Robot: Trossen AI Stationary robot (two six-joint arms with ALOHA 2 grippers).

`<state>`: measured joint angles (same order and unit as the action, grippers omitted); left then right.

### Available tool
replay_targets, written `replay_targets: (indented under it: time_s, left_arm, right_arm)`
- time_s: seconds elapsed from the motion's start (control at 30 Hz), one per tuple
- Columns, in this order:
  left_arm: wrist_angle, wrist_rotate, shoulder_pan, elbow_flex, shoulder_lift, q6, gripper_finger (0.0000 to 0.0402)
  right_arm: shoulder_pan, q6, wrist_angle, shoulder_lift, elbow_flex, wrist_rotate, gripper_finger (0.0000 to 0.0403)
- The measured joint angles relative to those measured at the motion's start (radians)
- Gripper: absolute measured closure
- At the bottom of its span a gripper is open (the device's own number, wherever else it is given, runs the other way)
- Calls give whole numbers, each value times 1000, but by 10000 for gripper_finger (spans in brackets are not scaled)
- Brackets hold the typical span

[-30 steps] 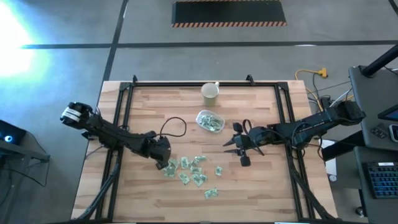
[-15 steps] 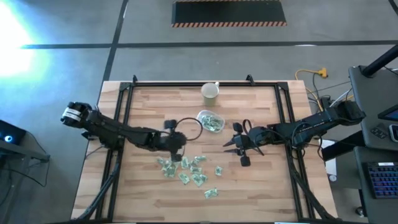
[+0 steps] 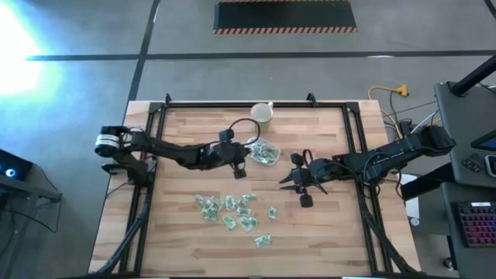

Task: Pick and place items into bin
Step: Put the green stevia packet into the transparent bin

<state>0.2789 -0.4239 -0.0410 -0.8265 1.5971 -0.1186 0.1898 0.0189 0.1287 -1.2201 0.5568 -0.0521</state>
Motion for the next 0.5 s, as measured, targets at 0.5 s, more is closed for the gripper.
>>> replay_targets:
  time_s: [0.5]
  left_arm:
    - [26, 125, -79, -114, 129, 7, 388]
  right_arm:
    - [0, 21, 10, 0, 0, -1, 334]
